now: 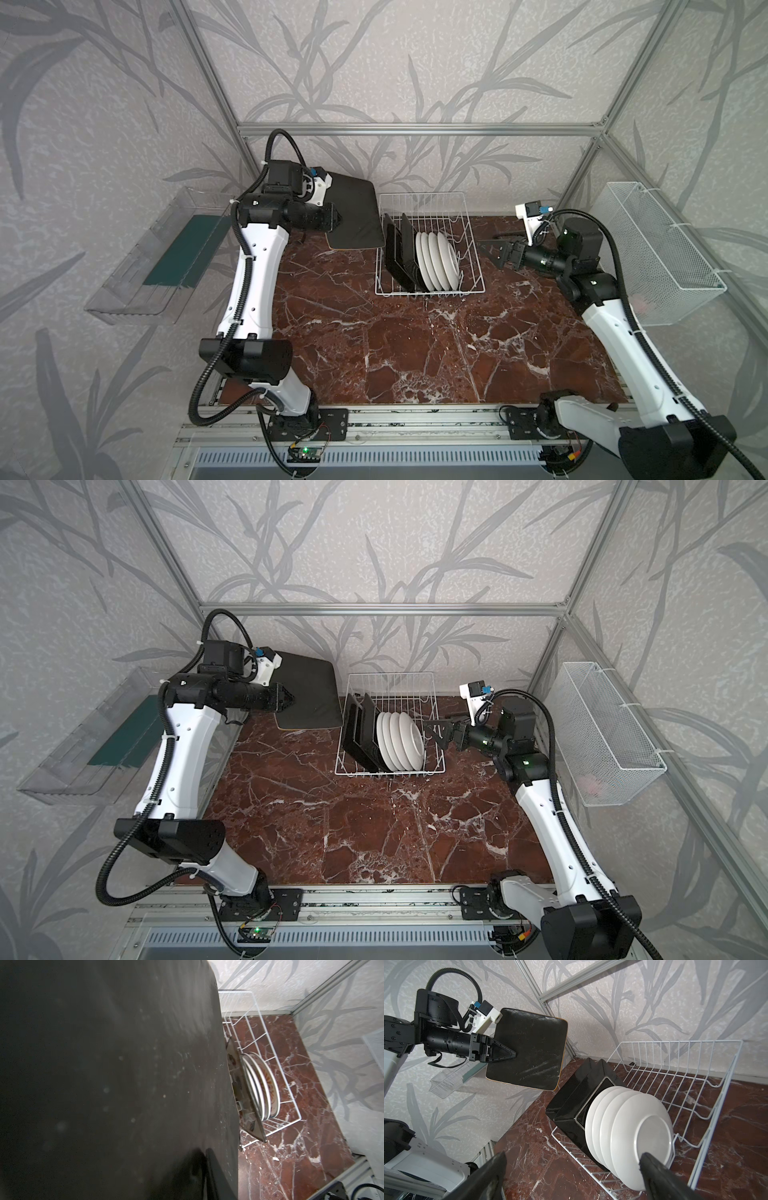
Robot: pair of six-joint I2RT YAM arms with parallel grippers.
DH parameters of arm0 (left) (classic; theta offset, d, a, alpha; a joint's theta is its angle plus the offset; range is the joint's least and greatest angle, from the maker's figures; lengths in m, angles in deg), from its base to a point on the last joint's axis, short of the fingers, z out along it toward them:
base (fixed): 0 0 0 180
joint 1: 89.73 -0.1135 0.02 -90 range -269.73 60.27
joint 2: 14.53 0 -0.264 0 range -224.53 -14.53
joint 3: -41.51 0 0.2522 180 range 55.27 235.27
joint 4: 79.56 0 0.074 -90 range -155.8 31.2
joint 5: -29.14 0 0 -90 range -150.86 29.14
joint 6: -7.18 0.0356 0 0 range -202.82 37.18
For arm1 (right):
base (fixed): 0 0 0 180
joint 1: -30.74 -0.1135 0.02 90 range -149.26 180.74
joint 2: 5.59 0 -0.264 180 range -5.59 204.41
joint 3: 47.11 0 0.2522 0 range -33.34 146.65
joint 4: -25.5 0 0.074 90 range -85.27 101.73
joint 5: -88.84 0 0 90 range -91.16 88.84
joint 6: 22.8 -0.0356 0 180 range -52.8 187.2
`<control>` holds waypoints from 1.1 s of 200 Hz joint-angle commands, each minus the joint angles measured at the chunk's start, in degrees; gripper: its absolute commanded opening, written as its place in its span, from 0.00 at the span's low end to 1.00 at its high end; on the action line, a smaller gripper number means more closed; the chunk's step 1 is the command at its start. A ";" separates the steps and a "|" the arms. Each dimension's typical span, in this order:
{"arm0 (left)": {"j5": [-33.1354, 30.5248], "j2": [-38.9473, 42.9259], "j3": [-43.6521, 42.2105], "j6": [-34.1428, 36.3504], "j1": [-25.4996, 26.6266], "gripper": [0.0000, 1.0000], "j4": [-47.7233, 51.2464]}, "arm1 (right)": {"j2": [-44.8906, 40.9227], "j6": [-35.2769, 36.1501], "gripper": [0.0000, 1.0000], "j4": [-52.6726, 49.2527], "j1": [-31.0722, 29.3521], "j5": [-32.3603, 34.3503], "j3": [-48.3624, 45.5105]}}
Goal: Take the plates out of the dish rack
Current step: 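Lower the dark plate onto the table beside the rack with the left gripper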
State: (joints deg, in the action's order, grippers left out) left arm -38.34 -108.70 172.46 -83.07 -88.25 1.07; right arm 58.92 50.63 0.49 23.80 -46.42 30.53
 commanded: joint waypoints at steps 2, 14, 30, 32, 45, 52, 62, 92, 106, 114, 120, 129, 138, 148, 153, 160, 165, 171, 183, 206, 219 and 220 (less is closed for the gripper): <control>-5.16 0.63 3.01 3.92 -0.38 0.00 -2.16 | -1.14 1.55 0.99 -2.35 -0.05 0.36 -0.67; -7.83 0.20 2.04 4.66 -0.44 0.00 -2.02 | -1.23 2.13 0.99 -2.76 -0.05 -0.04 -0.81; -9.95 -0.34 0.53 5.56 -0.53 0.00 -1.92 | -1.61 3.24 0.99 -3.32 -0.08 -0.40 -1.25; -10.11 -0.38 0.33 5.60 -0.51 0.00 -2.01 | -1.70 3.27 0.99 -3.32 -0.02 -0.39 -1.33; -11.05 -0.35 -0.89 6.00 -0.66 0.00 -2.52 | -2.25 3.57 0.99 -3.04 0.00 -0.45 -1.96; -11.65 -0.35 -1.43 5.97 -0.60 0.00 -2.93 | -2.53 3.70 0.99 -2.91 0.00 -0.44 -2.19; -12.46 -0.22 -2.57 6.33 -0.79 0.00 -3.84 | -3.04 3.99 0.99 -3.06 -0.04 -0.43 -2.49; -13.41 -1.07 -5.38 8.43 -1.89 0.00 -5.55 | -3.99 5.55 0.99 -3.97 0.00 -0.08 -3.08; -14.35 -1.81 -7.27 8.94 -2.60 0.00 -6.92 | -4.78 5.92 0.99 -3.94 -0.01 0.76 -3.51; -14.50 -2.48 -7.99 9.25 -3.21 0.00 -7.28 | -5.23 5.80 0.99 -3.32 0.00 0.71 -4.03; -13.44 -3.23 -8.07 9.47 -3.64 0.00 -7.22 | -5.52 5.92 0.99 -3.06 -0.03 0.61 -4.33; -11.54 -4.25 -8.03 9.65 -4.45 0.00 -7.11 | -5.79 6.12 0.99 -3.27 -0.01 0.57 -4.51; -9.90 -5.05 -7.73 9.74 -4.91 0.00 -7.28 | -5.89 6.55 0.99 -3.98 0.00 0.56 -4.40; -8.58 -5.75 -7.44 9.67 -5.25 0.00 -7.82 | -6.04 6.80 0.99 -4.82 -0.01 0.36 -4.31; -8.04 -6.03 -7.35 9.57 -5.38 0.00 -8.17 | -6.14 7.00 0.99 -5.09 -0.05 0.35 -4.40; -6.60 -6.46 -7.11 9.87 -5.54 0.00 -8.40 | -6.23 7.13 0.99 -5.28 -0.05 0.39 -4.50; -5.57 -6.76 -6.93 10.08 -5.65 0.00 -8.57 | -6.32 7.09 0.99 -5.21 -0.01 0.51 -4.74; -4.69 -7.30 -6.74 10.30 -5.72 0.00 -8.65 | -6.42 6.90 0.99 -4.86 0.00 0.68 -5.04; -3.38 -8.85 -5.74 11.03 -5.93 0.00 -7.99 | -6.25 6.05 0.99 -3.96 -0.02 0.78 -5.72; -0.47 -11.63 -4.51 12.10 -5.90 0.00 -6.41 | -5.80 4.94 0.99 -2.57 -0.01 0.00 -6.55; -0.16 -12.50 -4.93 12.36 -5.95 0.00 -6.67 | -5.76 4.83 0.99 -2.60 -0.03 0.08 -6.59; -0.13 -12.64 -4.98 12.37 -5.95 0.00 -6.71 | -5.73 4.86 0.99 -2.62 -0.01 0.08 -6.63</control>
State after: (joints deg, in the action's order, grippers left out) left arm -44.09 -121.11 164.15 -73.32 -94.24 -2.56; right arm 53.52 56.11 -3.51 23.80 -46.09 24.39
